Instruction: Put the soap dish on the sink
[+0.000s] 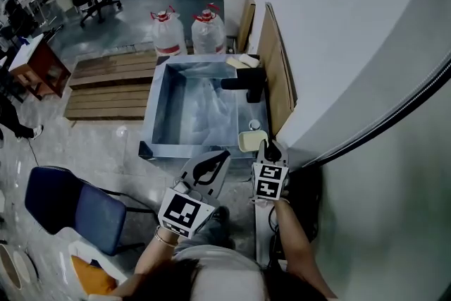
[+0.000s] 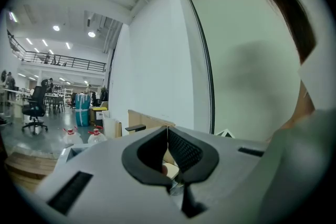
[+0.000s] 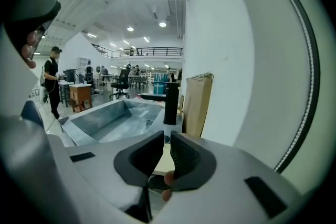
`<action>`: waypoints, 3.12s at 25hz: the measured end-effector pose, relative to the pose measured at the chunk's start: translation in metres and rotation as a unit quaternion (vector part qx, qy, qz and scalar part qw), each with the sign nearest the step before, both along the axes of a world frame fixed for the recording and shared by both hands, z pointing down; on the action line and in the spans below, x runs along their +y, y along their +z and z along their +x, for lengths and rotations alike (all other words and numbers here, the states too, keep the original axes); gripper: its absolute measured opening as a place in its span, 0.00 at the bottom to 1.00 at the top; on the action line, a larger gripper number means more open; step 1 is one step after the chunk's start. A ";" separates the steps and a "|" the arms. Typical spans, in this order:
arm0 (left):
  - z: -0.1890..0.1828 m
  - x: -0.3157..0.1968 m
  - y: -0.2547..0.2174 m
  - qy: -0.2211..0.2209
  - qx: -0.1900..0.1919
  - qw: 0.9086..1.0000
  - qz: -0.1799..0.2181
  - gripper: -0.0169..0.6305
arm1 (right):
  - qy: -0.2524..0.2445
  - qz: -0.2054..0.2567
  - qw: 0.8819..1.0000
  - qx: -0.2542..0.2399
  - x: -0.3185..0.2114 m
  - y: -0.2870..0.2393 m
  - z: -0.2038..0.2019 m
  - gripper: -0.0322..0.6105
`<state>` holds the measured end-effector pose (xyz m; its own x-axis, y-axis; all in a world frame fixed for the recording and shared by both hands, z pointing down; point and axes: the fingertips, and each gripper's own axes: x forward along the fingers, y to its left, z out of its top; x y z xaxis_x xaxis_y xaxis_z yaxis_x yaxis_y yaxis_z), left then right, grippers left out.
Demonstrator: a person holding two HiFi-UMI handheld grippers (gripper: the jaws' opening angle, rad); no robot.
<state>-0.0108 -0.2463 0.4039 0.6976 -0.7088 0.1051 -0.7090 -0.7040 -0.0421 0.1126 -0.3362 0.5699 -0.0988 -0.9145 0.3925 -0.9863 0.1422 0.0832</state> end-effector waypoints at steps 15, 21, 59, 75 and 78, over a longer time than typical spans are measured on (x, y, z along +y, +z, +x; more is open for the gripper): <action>-0.004 0.037 -0.021 -0.009 0.010 1.000 0.025 0.04 | -0.006 0.069 0.998 -0.007 0.056 -0.071 -0.011 0.09; -0.008 0.057 -0.023 -0.019 0.026 0.999 0.009 0.04 | -0.013 0.099 0.995 -0.022 0.086 -0.096 -0.018 0.09; -0.006 0.143 -0.043 -0.027 0.032 0.998 0.049 0.04 | -0.070 0.205 0.976 -0.040 0.231 -0.192 -0.043 0.09; 0.001 0.154 -0.048 -0.036 0.030 0.997 0.054 0.04 | -0.062 0.209 0.975 -0.049 0.243 -0.195 -0.026 0.09; 0.004 0.151 -0.048 -0.032 0.028 0.998 0.054 0.04 | -0.061 0.209 0.975 -0.050 0.241 -0.195 -0.025 0.09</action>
